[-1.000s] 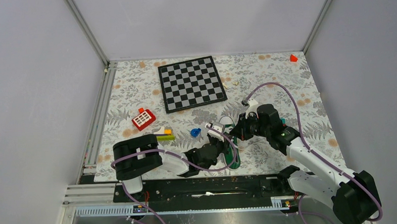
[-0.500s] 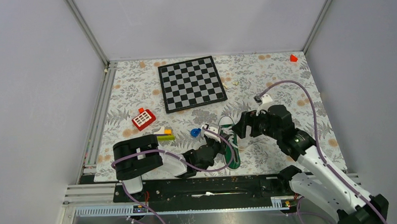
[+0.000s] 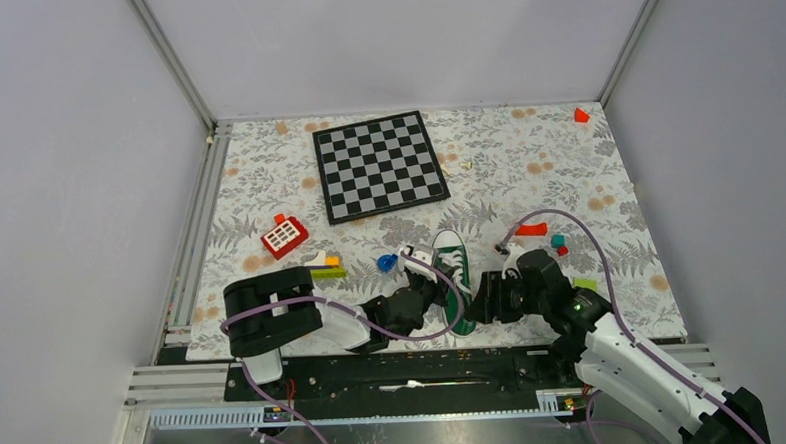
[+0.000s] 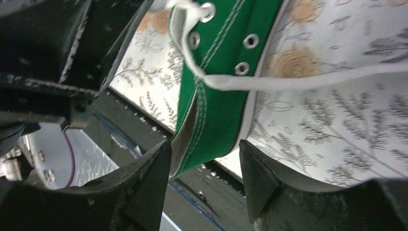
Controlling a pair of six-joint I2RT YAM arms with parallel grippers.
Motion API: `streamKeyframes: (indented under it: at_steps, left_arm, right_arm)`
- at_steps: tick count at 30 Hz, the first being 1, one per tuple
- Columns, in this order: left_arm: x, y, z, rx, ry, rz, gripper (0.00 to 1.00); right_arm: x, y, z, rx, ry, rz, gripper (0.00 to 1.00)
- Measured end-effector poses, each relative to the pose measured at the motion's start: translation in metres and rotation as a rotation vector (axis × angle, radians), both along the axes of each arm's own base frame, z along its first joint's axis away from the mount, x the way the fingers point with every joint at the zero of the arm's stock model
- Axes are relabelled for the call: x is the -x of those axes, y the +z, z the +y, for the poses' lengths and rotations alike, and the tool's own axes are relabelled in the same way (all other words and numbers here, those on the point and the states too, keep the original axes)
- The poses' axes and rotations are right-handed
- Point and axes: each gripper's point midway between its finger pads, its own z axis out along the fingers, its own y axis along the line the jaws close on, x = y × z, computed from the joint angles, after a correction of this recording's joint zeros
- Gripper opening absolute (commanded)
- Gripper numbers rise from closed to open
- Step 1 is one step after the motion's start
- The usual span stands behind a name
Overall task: Tie the shoes
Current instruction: Wrap the shoelace around the shoelace.
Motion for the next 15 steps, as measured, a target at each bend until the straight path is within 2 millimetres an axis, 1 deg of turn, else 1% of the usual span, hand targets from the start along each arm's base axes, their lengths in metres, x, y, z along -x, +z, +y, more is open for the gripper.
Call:
streamKeyframes:
  at_steps: [2,3,5,6,8,9,11,12,15]
  left_arm:
    - [0.000,0.000,0.000,0.000,-0.001,0.000,0.00]
    - [0.000,0.000,0.000,0.000,-0.002,0.001,0.00]
    - [0.000,0.000,-0.001,0.001,-0.006,0.001,0.00]
    - [0.000,0.000,-0.001,0.002,-0.008,0.002,0.00]
    - [0.001,0.000,-0.001,0.003,-0.012,0.004,0.00]
    - [0.001,0.000,-0.002,0.003,-0.015,0.004,0.00]
    - [0.002,-0.001,-0.002,0.002,-0.020,0.005,0.00]
    - [0.003,-0.001,-0.001,0.000,-0.023,0.007,0.00]
    - [0.005,-0.002,0.000,-0.005,-0.034,0.009,0.00]
  right_arm:
    - [0.008,0.000,0.005,-0.013,0.023,0.014,0.59]
    - [0.009,0.001,0.008,-0.022,0.028,0.014,0.54]
    - [0.008,0.004,0.011,-0.040,0.027,0.007,0.38]
    - [0.007,0.003,0.012,-0.045,0.022,0.006,0.33]
    - [0.006,-0.002,0.013,-0.049,0.011,0.016,0.28]
    - [0.006,-0.005,0.013,-0.049,0.001,0.023,0.23]
    - [0.004,-0.009,0.015,-0.056,-0.009,0.034,0.05]
    - [0.003,-0.009,0.017,-0.059,-0.010,0.038,0.00]
    - [0.003,-0.010,0.021,-0.077,-0.016,0.056,0.00]
